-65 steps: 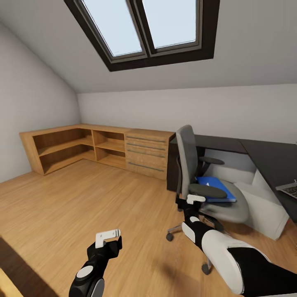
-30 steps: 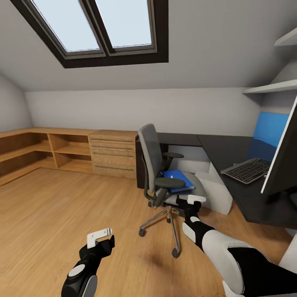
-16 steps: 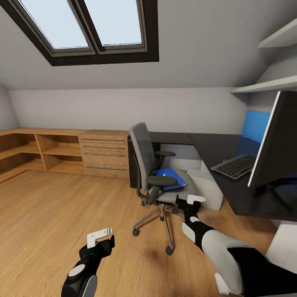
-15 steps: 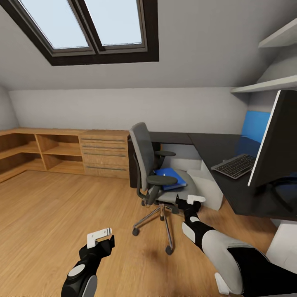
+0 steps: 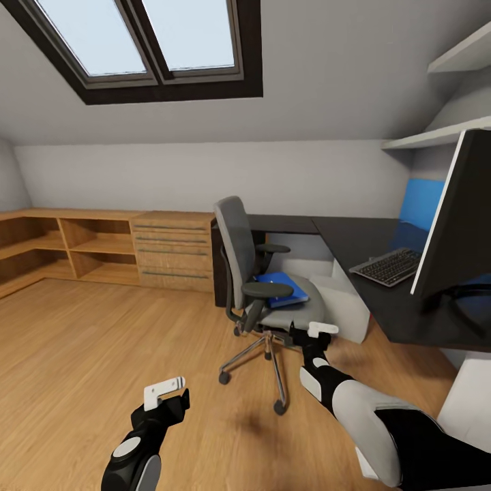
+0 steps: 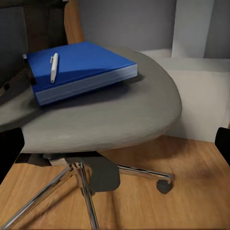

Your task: In the bedroom, organize the workspace by keeping the computer under the desk, ensuring the monitor is on the desk, placing the keyboard on the desk next to the monitor, placing the mouse on the desk next to the keyboard, moving the folder from the swivel chair onto the desk next to the mouse, stacking the notebook on top of the folder with the pen on top of the notebook, and positioning the swivel chair next to the desk.

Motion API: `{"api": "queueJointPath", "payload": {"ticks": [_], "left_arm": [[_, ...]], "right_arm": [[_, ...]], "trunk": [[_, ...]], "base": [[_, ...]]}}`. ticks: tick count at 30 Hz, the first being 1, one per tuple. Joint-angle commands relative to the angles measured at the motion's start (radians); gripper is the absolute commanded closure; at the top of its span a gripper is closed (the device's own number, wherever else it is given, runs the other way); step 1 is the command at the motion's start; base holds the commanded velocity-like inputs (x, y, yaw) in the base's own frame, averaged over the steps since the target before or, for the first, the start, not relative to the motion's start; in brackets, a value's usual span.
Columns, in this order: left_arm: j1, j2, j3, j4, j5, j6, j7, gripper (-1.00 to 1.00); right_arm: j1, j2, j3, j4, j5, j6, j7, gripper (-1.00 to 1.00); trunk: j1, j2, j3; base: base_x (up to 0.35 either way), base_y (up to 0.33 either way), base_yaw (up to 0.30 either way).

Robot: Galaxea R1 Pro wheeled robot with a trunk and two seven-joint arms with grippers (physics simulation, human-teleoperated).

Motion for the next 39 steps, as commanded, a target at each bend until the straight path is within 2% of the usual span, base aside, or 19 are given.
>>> {"api": "queueJointPath", "payload": {"ticks": [1, 14, 16, 17, 19, 20, 22, 23, 25, 28, 33, 39], "left_arm": [[-0.001, 0.000, -0.001, -0.001, 0.010, 0.002, 0.010, -1.00], [-0.001, 0.000, -0.004, -0.001, 0.010, 0.002, 0.010, -1.00], [-0.001, 0.000, -0.004, 0.000, 0.010, 0.002, 0.010, -1.00], [-0.001, 0.000, -0.005, 0.000, 0.010, 0.002, 0.010, -1.00], [-0.001, 0.000, -0.006, 0.000, 0.010, 0.002, 0.010, -1.00], [-0.001, 0.000, -0.006, 0.000, 0.010, 0.002, 0.010, -1.00], [-0.001, 0.000, -0.007, 0.000, 0.009, 0.002, 0.010, -1.00], [-0.001, 0.000, -0.008, 0.000, 0.009, 0.001, 0.010, -1.00], [-0.001, 0.001, -0.008, 0.000, 0.009, 0.001, 0.010, -1.00], [-0.001, 0.001, -0.009, 0.001, 0.009, 0.001, 0.010, -1.00], [-0.001, 0.000, -0.010, 0.002, 0.008, 0.000, 0.011, -1.00], [-0.001, 0.001, -0.009, 0.004, 0.007, -0.001, 0.010, -1.00]], "right_arm": [[-0.001, 0.000, -0.002, 0.000, -0.003, -0.005, 0.000, -1.00], [-0.001, -0.006, -0.005, -0.008, -0.003, -0.046, -0.002, -1.00], [-0.001, -0.008, -0.017, -0.022, -0.010, -0.044, -0.003, -1.00], [-0.001, -0.009, -0.031, -0.038, -0.022, -0.042, -0.003, -1.00], [-0.002, -0.023, -0.079, -0.109, -0.086, -0.003, -0.003, -1.00], [-0.002, -0.030, -0.090, -0.128, -0.106, 0.016, -0.003, -1.00], [-0.002, -0.058, -0.116, -0.195, -0.189, 0.103, 0.002, -1.00], [-0.002, -0.064, -0.120, -0.208, -0.210, 0.121, 0.005, -1.00], [-0.002, -0.077, -0.129, -0.240, -0.293, 0.160, 0.019, -1.00], [-0.002, -0.079, -0.130, -0.255, -0.362, 0.175, 0.030, -1.00], [-0.002, -0.067, -0.133, -0.257, -0.400, 0.183, 0.036, -1.00], [-0.002, -0.068, -0.136, -0.257, -0.409, 0.184, 0.037, -1.00]], "trunk": [[0.004, -0.008, -0.004], [0.054, -0.099, -0.045], [0.058, -0.106, -0.052], [0.058, -0.106, -0.052], [0.058, -0.106, -0.052], [0.058, -0.106, -0.052], [0.058, -0.106, -0.052], [0.058, -0.106, -0.052], [0.058, -0.106, -0.052], [0.058, -0.106, -0.052], [0.058, -0.106, -0.052], [0.058, -0.106, -0.052]], "base": [[0.000, 0.000, 0.000], [0.000, 0.000, 0.000], [0.000, 0.000, 0.000], [0.000, 0.000, 0.000], [0.000, 0.000, 0.000], [0.000, 0.000, 0.000], [0.000, 0.000, 0.000], [0.000, 0.000, 0.000], [0.000, 0.000, 0.000], [0.000, 0.000, 0.000], [0.000, 0.000, 0.000], [0.000, 0.000, 0.000]]}}
